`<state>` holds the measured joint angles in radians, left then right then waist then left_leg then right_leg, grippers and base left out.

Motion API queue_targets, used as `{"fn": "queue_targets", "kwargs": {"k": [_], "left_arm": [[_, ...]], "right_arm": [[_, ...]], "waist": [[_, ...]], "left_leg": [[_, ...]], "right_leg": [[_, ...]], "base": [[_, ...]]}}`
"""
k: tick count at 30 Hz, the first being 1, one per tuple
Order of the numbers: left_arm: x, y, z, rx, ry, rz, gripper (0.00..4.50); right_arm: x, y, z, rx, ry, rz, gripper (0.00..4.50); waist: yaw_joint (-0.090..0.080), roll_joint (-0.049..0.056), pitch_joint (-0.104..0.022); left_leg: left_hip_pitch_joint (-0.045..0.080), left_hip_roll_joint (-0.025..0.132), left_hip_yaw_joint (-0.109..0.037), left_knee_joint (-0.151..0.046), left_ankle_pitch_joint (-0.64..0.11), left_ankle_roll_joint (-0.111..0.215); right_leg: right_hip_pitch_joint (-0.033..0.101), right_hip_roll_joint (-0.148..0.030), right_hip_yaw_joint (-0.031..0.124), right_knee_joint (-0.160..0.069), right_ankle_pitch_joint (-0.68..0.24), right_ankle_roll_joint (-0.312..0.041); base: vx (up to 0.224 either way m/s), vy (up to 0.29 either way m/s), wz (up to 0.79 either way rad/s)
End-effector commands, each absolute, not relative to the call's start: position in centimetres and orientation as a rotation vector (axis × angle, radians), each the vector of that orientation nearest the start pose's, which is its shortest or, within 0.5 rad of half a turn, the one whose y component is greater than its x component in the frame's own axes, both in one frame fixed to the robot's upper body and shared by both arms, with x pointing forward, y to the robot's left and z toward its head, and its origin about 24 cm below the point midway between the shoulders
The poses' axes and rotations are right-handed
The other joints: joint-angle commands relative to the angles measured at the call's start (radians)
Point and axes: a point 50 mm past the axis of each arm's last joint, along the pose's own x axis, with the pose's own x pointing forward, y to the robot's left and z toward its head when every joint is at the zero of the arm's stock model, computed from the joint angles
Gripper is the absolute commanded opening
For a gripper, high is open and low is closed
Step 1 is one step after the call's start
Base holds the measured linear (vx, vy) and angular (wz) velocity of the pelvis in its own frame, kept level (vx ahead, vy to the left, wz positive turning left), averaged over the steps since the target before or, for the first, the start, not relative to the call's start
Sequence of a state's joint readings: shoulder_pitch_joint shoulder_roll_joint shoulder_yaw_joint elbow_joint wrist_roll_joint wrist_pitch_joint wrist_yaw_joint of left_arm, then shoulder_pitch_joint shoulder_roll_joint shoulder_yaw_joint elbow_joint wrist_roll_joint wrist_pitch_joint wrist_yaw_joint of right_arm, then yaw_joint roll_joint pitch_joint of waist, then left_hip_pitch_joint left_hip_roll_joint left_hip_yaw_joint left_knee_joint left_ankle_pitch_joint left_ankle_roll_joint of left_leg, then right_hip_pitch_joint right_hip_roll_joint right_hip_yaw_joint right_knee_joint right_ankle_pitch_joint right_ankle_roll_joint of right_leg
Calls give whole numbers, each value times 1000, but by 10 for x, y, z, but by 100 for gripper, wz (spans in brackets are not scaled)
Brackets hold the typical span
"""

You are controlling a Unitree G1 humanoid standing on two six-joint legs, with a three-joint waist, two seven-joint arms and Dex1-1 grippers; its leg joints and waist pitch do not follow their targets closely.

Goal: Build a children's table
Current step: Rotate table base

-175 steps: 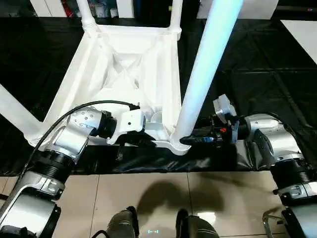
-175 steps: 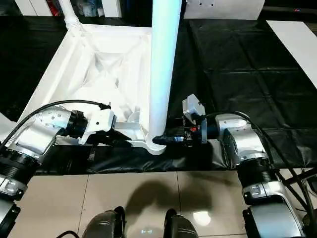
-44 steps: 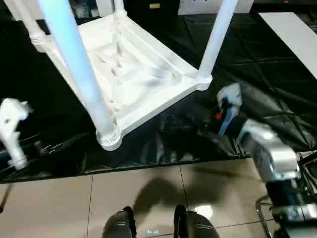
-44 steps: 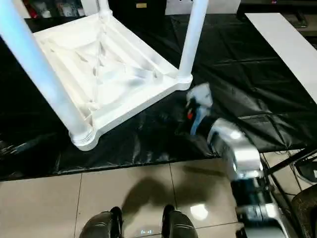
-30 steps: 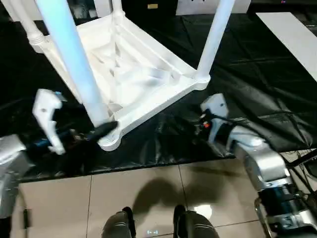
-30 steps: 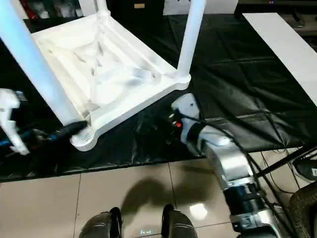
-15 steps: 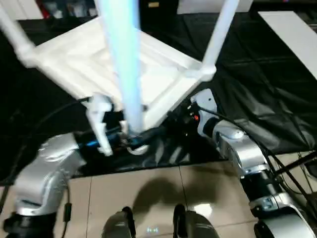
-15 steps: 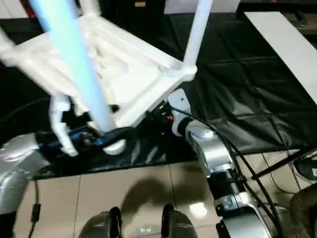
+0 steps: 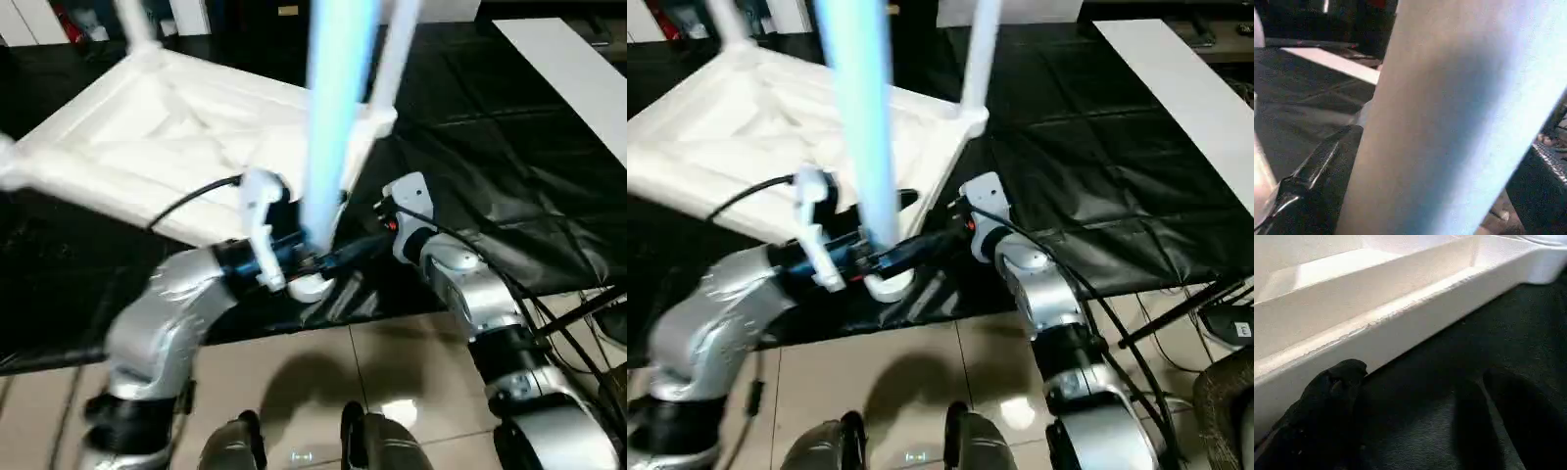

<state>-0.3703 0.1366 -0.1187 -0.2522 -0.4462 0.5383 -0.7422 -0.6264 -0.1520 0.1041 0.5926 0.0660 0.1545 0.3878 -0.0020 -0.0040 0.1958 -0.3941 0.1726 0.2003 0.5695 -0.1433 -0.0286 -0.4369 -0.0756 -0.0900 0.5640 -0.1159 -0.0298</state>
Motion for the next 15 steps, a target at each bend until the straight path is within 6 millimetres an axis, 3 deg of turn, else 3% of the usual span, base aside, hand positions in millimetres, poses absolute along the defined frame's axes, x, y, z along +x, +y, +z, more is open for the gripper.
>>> {"fn": "queue_targets", "kwargs": {"k": [1, 9, 15], "left_arm": [[265, 42, 159, -172, -133, -1245, 446], [271, 40, 160, -152, -153, -1214, 446], [286, 59, 152, -30, -127, -1141, 446]], "right_arm": [[352, -71, 73, -139, 153, 668, 450], [354, -74, 72, -142, 145, 650, 450], [360, -107, 75, -168, 128, 600, 450]], "waist": [[10, 0, -99], [7, 2, -102], [14, 6, -104]], "left_leg": [[18, 50, -30, -53, -222, 74], [18, 50, -29, -50, -214, 87], [22, 52, -30, -50, -236, 81]], "right_leg": [[70, -72, 58, -56, -321, -202], [73, -71, 54, -54, -304, -215], [72, -70, 52, -57, -320, -210]], "base": [[0, 0, 0], [0, 0, 0], [0, 0, 0]]}}
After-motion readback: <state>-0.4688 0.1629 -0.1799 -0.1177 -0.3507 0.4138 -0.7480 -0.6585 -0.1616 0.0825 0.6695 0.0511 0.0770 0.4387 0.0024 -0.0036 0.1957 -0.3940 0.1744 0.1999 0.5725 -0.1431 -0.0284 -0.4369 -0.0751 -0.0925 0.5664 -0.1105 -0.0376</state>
